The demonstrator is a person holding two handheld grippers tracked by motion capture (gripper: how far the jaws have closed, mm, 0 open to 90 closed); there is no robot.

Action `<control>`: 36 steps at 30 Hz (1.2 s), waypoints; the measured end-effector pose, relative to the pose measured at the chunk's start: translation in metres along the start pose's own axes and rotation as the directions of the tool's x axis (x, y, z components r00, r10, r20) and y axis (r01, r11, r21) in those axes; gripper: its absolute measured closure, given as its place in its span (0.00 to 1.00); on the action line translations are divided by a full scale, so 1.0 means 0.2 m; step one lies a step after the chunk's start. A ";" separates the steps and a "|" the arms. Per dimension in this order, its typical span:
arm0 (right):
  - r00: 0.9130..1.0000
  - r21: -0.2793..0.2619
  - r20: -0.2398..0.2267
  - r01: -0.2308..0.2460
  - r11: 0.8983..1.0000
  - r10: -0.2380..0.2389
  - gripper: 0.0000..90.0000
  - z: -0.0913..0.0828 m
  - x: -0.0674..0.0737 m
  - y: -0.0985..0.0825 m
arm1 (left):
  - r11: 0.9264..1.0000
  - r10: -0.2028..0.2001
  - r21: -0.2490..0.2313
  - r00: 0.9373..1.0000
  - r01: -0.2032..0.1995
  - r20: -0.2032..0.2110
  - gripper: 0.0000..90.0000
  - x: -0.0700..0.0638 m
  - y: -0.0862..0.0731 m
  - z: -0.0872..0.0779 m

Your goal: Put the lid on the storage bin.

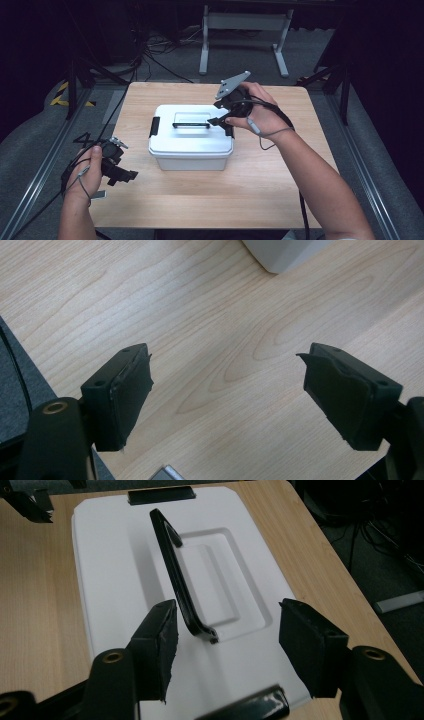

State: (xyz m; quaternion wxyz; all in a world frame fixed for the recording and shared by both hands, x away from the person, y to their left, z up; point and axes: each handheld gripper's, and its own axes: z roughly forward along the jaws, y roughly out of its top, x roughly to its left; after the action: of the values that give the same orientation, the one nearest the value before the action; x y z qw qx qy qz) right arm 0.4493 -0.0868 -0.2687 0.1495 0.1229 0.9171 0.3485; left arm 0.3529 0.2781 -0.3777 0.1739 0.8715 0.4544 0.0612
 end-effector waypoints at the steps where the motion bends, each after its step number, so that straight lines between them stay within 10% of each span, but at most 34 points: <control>1: 1.000 0.000 0.000 0.000 1.000 0.000 0.46 0.00 0.00 0.00 | 1.000 0.000 0.000 1.000 0.000 0.000 0.22 0.00 0.00 0.00; 18: 0.985 0.019 0.101 -0.140 0.990 0.137 0.45 -0.30 -0.09 -0.32 | 0.999 -0.021 -0.037 1.000 0.021 0.001 0.21 0.03 0.05 -0.01; 36: 0.964 0.071 0.165 -0.222 0.972 0.208 0.45 -0.40 -0.16 -0.53 | 0.999 -0.017 -0.030 1.000 0.017 -0.001 0.22 0.03 0.05 -0.01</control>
State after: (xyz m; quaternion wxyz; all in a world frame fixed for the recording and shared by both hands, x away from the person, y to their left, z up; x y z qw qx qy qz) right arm 0.4372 -0.2234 -0.2769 0.1765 0.2553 0.8984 0.3108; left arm 0.3640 0.2786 -0.3727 0.1872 0.8648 0.4610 0.0672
